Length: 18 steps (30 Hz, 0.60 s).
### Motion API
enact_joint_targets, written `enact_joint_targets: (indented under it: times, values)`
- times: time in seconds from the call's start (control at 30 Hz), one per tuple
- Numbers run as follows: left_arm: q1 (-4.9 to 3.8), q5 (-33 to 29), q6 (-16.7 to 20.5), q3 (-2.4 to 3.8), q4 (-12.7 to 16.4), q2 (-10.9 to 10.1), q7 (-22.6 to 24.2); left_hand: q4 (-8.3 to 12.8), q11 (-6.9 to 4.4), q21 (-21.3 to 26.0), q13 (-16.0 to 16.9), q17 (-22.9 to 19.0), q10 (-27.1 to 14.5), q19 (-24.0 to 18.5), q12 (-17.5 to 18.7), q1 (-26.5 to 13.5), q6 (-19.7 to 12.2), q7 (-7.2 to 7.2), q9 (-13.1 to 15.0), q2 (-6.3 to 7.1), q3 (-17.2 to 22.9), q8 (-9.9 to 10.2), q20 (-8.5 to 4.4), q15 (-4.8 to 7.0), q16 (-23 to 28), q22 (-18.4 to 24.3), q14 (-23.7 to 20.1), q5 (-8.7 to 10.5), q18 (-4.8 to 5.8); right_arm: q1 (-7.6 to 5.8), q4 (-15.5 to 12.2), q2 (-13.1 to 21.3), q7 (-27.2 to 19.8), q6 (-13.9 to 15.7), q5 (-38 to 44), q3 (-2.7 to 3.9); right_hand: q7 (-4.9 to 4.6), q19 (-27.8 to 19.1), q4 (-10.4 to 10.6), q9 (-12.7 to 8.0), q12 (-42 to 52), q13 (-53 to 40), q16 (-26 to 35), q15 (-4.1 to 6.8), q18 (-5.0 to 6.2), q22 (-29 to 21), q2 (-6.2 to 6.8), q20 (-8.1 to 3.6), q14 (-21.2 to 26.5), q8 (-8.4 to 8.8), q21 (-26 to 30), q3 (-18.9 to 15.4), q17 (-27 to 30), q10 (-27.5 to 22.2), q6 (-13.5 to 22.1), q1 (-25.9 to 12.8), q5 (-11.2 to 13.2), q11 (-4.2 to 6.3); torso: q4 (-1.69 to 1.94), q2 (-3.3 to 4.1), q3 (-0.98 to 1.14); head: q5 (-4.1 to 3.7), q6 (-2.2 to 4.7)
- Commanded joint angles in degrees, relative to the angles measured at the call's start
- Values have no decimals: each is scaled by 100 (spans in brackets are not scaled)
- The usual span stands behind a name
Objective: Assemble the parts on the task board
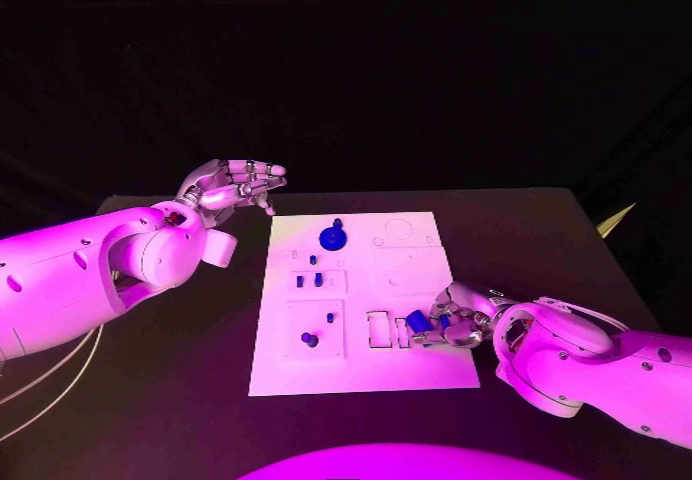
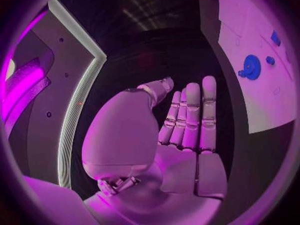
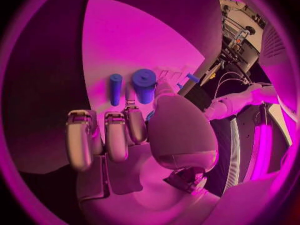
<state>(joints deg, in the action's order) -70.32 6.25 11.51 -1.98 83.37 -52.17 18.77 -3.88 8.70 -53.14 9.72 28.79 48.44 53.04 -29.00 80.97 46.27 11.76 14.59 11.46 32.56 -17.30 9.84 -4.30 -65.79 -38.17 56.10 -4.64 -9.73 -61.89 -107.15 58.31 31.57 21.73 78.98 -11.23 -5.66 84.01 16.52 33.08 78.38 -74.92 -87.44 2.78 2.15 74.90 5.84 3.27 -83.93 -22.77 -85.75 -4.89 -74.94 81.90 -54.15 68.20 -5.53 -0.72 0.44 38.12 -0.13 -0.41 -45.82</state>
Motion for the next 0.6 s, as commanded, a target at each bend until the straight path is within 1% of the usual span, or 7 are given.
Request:
enact_joint_targets:
  times: [0.03, 0.1, 0.13, 0.27, 0.37, 0.47, 0.6]
  values:
    - [1, -33, -122, 4, 16, 3, 19, -12, 14, 17, -8, -10, -8, 38, 14, -19, -51, 88, -10, -50, -9, 13, -20, -13, 30, 9, -46, -12, -88, 55, 16, -32, 134, -78, 121, -33, 46, 471, -2, 8, 41, -541, -31, 35, -117, 1248, -89, -41, -484, 13, -33, -38, -867, 54, 3, 79, -39, -11, 0, -3, -1, 10, 4]
    - [1, -33, -125, 4, 16, 2, 17, -12, 14, 17, -8, -10, -8, 38, 14, -19, -51, 88, -10, -50, -9, 13, -20, -13, 30, 9, -46, -12, -88, 58, 12, -39, 126, -42, 125, -33, 50, 472, -5, 20, 49, -553, -33, 38, -118, 1250, -116, -46, -485, 6, -36, -45, -874, 64, 2, 128, -72, -7, 2, -3, -1, 13, 5]
    - [1, -33, -127, 4, 16, 0, 17, -12, 14, 17, -8, -10, -8, 38, 14, -19, -51, 88, -10, -50, -9, 13, -20, -13, 30, 9, -46, -12, -88, 60, 5, -41, 117, 5, 127, -33, 58, 476, -6, 42, 65, -573, -33, 46, -121, 1259, -161, -53, -485, -8, -46, -62, -874, 81, -8, 207, -207, 1, 1, -3, -1, 16, 6]
    - [1, -33, -127, 4, 15, -6, 16, -12, 14, 17, -8, -10, -8, 38, 14, -19, -51, 88, -10, -50, -9, 13, -20, -13, 30, 9, -46, -12, -88, 64, -20, -33, 81, 208, 120, -33, 78, 487, -17, 72, 179, -680, -44, 60, -129, 1284, -258, -66, -491, -29, -80, -30, -905, 170, -42, 375, -297, 20, -1, -3, 1, 23, 5]
    - [1, -33, -126, 4, 15, -9, 20, -12, 14, 17, -8, -10, -8, 38, 14, -19, -51, 88, -10, -50, -9, 13, -20, -13, 30, 9, -46, -12, -88, 65, -52, -11, 55, 398, 98, -33, 101, 496, -19, 84, 263, -757, -53, 80, -135, 1303, -320, -83, -496, -36, -106, 19, -932, 240, -89, 503, -490, 43, -8, -4, 1, 22, 18]
    - [1, -31, -122, 4, 17, -13, 34, -11, 14, 18, -9, -10, -8, 39, 13, -17, -51, 88, -10, -49, -9, 12, -19, -12, 30, 10, -47, -12, -88, 62, -93, 17, 33, 550, 51, -31, 132, 507, -40, 77, 344, -832, -65, 105, -143, 1326, -401, -105, -502, -23, -139, 174, -964, 304, -140, 726, -466, 72, -13, -6, 2, 31, 14]
    - [1, -29, -116, 4, 16, -13, 46, 5, 11, 17, -10, -10, -7, 41, 10, 8, -50, 86, -11, -45, -4, 9, -22, -9, 32, 10, -49, -13, -90, 32, -177, 60, 9, 699, -64, -26, 149, 520, -38, 64, 402, -886, -77, 120, -153, 1352, -427, -120, -510, -4, -177, 274, -999, 348, -172, 835, -519, 90, -10, -4, 2, 23, 20]
